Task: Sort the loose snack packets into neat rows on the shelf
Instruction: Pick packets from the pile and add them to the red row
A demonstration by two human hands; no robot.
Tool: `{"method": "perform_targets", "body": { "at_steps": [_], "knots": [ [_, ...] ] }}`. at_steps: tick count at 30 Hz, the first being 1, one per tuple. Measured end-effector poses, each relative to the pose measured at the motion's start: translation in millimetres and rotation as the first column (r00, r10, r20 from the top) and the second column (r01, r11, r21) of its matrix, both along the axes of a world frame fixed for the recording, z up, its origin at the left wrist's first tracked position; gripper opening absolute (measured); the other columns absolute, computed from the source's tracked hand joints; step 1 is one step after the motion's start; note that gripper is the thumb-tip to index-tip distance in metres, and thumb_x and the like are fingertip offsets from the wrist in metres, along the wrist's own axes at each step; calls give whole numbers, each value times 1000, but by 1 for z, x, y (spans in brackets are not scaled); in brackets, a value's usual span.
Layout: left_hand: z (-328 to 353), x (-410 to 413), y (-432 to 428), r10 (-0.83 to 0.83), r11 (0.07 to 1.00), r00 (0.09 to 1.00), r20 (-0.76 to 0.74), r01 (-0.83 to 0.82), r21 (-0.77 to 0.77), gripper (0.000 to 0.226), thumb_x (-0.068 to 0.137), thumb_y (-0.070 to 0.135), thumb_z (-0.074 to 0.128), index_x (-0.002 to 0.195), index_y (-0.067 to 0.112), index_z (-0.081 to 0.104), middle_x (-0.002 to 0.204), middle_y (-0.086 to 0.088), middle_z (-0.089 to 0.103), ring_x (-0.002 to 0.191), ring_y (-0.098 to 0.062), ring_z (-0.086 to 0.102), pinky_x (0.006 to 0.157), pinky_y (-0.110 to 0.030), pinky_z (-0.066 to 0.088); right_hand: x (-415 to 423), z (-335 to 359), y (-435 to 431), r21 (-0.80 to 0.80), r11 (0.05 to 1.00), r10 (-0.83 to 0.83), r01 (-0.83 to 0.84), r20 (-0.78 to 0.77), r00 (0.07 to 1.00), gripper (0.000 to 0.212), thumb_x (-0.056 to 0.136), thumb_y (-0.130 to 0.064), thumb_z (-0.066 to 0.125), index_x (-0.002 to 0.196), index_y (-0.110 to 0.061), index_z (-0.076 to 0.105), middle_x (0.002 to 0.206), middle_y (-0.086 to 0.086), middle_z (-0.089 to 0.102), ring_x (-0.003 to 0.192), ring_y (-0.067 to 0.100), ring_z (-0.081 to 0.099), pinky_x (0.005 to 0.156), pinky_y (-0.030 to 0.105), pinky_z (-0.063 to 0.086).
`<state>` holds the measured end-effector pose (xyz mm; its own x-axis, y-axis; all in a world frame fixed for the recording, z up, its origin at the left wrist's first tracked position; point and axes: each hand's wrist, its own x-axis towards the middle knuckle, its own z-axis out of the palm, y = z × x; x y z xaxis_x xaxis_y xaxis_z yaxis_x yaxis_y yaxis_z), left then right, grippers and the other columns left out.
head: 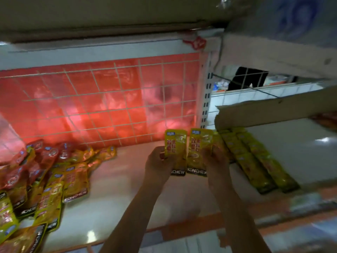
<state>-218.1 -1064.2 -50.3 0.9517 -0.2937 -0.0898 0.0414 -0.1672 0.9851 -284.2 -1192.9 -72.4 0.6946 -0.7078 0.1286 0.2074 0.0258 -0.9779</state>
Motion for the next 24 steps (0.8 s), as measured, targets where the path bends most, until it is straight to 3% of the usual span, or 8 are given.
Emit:
{"method": "perform_targets", "body": {
  "at_steps": [3,6,9,11,15,20,22,24],
  "knots": [
    [4,-40,-53,-64,998,998,26,65,-16,46,44,51,62,83,27,67,82,-2,74,82,-26,70,82,-51,55,-48,4,-57,-60,996,-70,67,-47,996,10,89,-6,56,91,-8,65,76,5,62,70,6,56,62,23,47],
    [4,-82,-108,-123,991,992,21,124,-43,51,46,50,67,88,22,69,84,-7,74,83,-29,70,83,-52,54,-98,12,-116,-157,978,-155,136,-117,981,11,87,-11,59,78,-15,64,63,-5,56,57,6,51,51,19,40],
    [8,-120,-159,-186,981,983,14,186,-47,22,66,27,76,85,18,72,85,-7,74,84,-30,69,83,-45,54,-139,14,-166,-164,976,-160,141,-116,980,8,84,-12,60,81,-6,65,64,3,59,63,13,55,57,26,45],
    [8,-139,-190,-210,976,978,-8,209,-56,9,81,9,70,89,14,70,86,-9,72,83,-27,68,78,-40,53,-164,15,-193,-160,978,-151,131,-115,982,18,77,-23,57,80,-6,63,70,13,62,68,21,56,60,38,47],
    [7,-167,-242,-264,964,964,-35,264,-5,7,85,16,69,92,15,68,88,-6,72,86,-25,68,84,-44,54,-204,17,-238,-164,974,-172,153,-107,979,23,75,-19,52,79,3,59,68,13,54,64,19,50,59,36,42],
    [7,-184,-305,-325,945,944,-63,326,3,6,87,16,67,92,18,64,85,2,67,78,-11,62,66,-25,47,-227,7,-291,-205,950,-272,235,-172,947,24,73,-21,51,78,-1,62,69,18,58,64,18,52,60,33,42],
    [4,-184,-333,-346,937,937,-55,347,27,4,88,19,66,91,18,64,85,0,67,79,-15,62,67,-28,45,-233,1,-314,-174,954,-276,244,-194,941,23,73,-22,51,78,-4,62,75,27,60,65,20,53,61,35,43],
    [0,-184,-363,-377,923,925,-40,379,66,6,88,24,65,86,18,64,84,-4,67,80,-21,63,70,-33,45,-238,-1,-338,-158,952,-293,262,-222,930,20,76,-22,52,78,-4,60,71,25,58,64,20,51,60,35,42]
  ]
}}
